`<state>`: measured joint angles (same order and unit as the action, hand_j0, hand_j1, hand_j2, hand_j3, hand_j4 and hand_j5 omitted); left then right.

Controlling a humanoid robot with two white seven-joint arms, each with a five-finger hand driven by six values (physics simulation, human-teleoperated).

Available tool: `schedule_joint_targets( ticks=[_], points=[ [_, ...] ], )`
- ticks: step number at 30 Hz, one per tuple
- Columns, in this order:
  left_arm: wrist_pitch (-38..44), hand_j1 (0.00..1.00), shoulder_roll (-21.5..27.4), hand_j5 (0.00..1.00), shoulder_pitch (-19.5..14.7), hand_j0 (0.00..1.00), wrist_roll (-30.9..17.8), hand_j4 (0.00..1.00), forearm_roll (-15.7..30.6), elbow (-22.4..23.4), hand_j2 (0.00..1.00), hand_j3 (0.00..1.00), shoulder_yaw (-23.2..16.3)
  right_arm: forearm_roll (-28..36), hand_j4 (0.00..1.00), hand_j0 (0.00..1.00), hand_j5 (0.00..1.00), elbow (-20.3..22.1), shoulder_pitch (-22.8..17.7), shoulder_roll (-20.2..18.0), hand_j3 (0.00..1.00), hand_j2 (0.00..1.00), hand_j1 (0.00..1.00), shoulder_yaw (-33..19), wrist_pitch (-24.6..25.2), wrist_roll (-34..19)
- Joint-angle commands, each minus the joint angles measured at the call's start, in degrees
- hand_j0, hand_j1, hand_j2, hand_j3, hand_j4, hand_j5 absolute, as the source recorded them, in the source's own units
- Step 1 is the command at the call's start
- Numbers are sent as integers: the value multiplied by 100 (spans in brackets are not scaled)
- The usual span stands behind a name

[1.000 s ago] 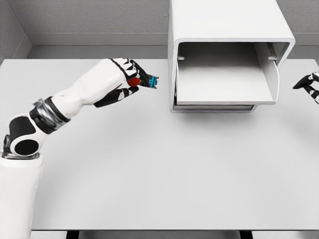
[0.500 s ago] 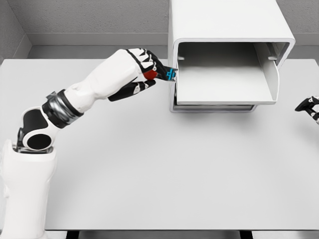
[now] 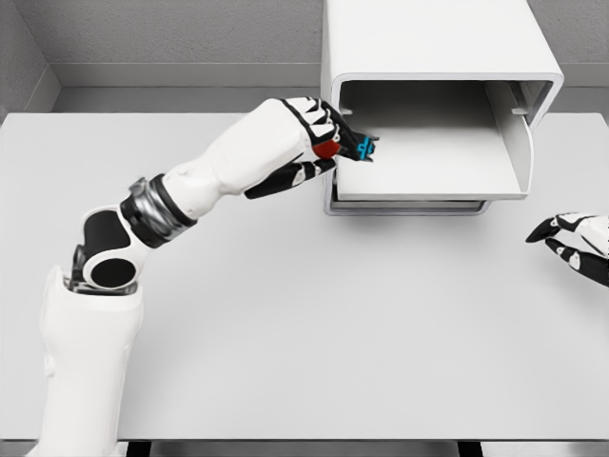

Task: Slide open multi-storey tabletop storage cabinets and put open load switch and slide close multi-storey tabletop storage cabinets

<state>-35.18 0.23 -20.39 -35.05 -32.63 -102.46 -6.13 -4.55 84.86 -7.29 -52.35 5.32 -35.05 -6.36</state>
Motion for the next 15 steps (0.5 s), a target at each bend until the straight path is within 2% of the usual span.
schedule_joint_targets(
  ticks=[1,10,15],
  points=[
    [18,49,-23,49,0,49,5,49,-111,7,49,49,-64,15,47,47,47,215,-26,15,47,47,47,-5,5,-5],
    [18,49,-23,49,9,49,5,49,-419,7,49,49,-301,-117,47,47,47,1226,-431,243,47,47,47,4,5,-128],
    [18,49,-23,49,0,49,5,49,-428,-46,49,49,-406,-257,47,47,47,1305,-431,384,47,47,47,13,5,-128]
  ],
)
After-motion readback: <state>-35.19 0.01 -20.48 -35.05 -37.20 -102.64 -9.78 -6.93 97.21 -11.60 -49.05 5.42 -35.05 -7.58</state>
